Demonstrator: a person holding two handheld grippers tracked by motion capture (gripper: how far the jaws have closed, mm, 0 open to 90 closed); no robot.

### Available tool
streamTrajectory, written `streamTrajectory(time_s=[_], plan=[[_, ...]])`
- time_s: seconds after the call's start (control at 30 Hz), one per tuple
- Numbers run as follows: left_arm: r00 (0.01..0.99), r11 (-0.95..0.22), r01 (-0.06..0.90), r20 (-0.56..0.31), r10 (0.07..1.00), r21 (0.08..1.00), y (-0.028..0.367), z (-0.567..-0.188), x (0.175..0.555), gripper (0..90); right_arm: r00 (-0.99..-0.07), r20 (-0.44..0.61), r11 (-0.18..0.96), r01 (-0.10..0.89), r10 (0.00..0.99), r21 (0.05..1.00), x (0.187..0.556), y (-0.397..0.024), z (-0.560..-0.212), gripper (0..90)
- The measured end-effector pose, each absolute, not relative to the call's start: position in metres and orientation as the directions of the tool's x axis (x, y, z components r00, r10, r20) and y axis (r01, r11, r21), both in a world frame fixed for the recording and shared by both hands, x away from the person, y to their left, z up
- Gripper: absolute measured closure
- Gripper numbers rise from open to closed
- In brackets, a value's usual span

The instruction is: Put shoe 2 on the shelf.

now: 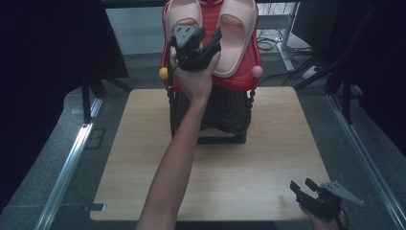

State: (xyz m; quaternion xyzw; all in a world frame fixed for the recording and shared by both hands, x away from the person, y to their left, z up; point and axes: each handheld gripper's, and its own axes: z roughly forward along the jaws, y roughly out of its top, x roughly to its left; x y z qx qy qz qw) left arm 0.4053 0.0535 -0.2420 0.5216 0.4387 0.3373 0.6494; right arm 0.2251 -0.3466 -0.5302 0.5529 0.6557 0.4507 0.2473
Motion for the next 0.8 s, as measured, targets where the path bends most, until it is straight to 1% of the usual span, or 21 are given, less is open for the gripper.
streamTrajectory(time_s=[0.17,0.33,0.53,0.7,0.8], plan=[[0.421,0.232,0.007,-0.213,0.882,0.973,0.062,-0.256,0.383,51.1,-0.271,0.170,-0.009,0.508,0.947,0.861,0.225,-0.344,-0.532,34.3],[0.459,0.239,0.017,-0.220,0.861,0.971,0.072,-0.272,0.360,50.7,-0.273,0.173,-0.009,0.511,0.946,0.860,0.224,-0.344,-0.533,34.2],[0.508,0.242,0.050,-0.233,0.829,0.969,0.087,-0.301,0.332,48.5,-0.272,0.174,-0.010,0.514,0.946,0.858,0.226,-0.343,-0.534,34.0],[0.530,0.239,0.097,-0.254,0.809,0.966,0.103,-0.328,0.319,48.5,-0.269,0.172,-0.008,0.518,0.948,0.855,0.227,-0.344,-0.535,33.9],[0.537,0.240,0.096,-0.253,0.804,0.966,0.109,-0.339,0.311,48.1,-0.264,0.173,-0.011,0.521,0.949,0.854,0.228,-0.345,-0.536,33.8]])
